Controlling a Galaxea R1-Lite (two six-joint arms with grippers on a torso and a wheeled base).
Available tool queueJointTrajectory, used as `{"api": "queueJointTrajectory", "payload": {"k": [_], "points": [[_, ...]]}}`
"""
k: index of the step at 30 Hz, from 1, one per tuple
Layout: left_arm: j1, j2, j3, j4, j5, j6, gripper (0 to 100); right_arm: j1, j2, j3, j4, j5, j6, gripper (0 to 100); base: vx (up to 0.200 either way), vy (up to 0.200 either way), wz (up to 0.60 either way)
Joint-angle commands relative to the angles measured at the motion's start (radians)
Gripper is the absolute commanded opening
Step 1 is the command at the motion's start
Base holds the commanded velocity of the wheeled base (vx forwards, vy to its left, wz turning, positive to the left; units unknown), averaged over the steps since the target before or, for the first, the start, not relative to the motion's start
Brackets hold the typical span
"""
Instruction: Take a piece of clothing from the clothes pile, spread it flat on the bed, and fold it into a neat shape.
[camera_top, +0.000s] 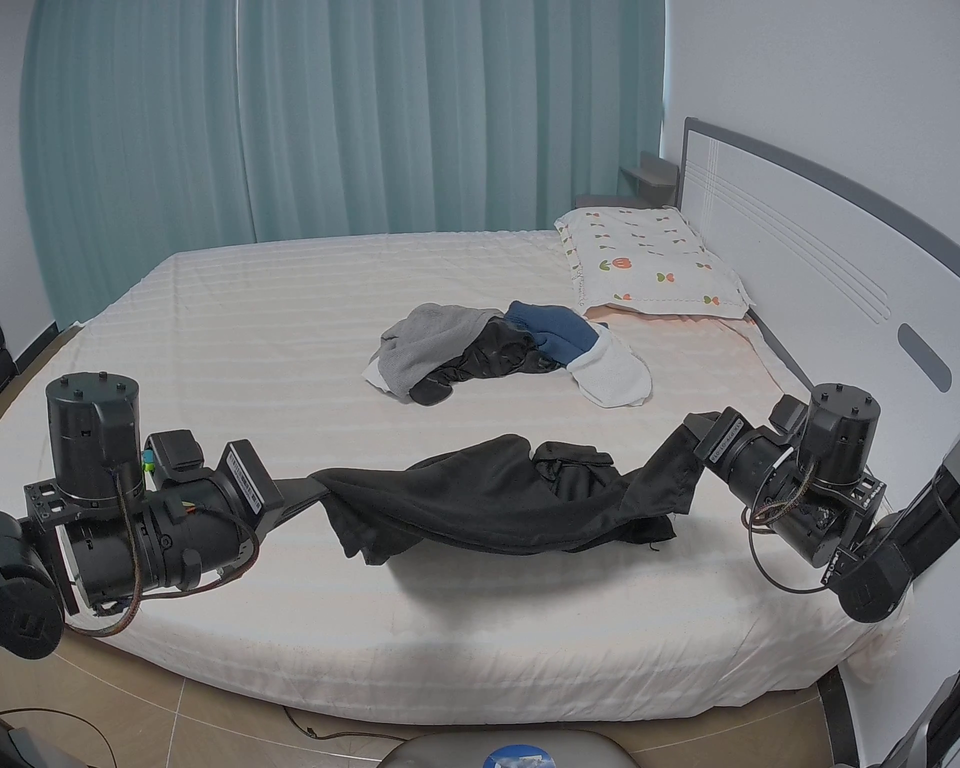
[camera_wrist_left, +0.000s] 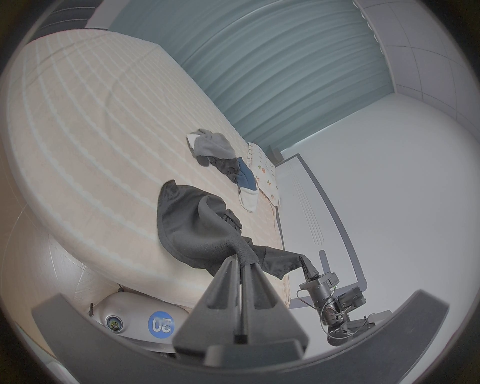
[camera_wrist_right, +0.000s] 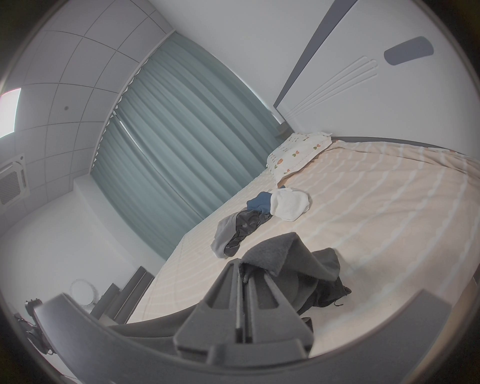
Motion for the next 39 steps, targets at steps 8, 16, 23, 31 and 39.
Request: {"api": "queueJointTrajectory", "payload": {"k": [8, 16, 23, 31, 39], "points": [[0.025, -0.002, -0.001, -0.001, 0.001, 0.004, 0, -0.002, -0.021, -0.030, -0.014, -0.006, -0.006, 0, 0.000, 0.200, 0.00], [0.044, -0.002, -0.001, -0.032, 0.001, 0.004, 0, -0.010, -0.024, -0.033, -0.019, -0.009, -0.003, 0, 0.000, 0.200, 0.00], [0.058, -0.003, -0.001, -0.044, -0.001, 0.006, 0, -0.011, -0.034, -0.032, -0.019, 0.005, 0.003, 0, 0.000, 0.200, 0.00], [0.068, -0.008, -0.003, -0.044, 0.001, 0.006, 0, -0.010, -0.044, -0.032, -0.019, 0.007, 0.004, 0, 0.000, 0.200, 0.00], [0.081, -0.008, -0.007, -0.044, -0.001, 0.006, 0, -0.011, -0.028, -0.033, -0.017, 0.011, 0.021, 0, 0.000, 0.200, 0.00]]}}
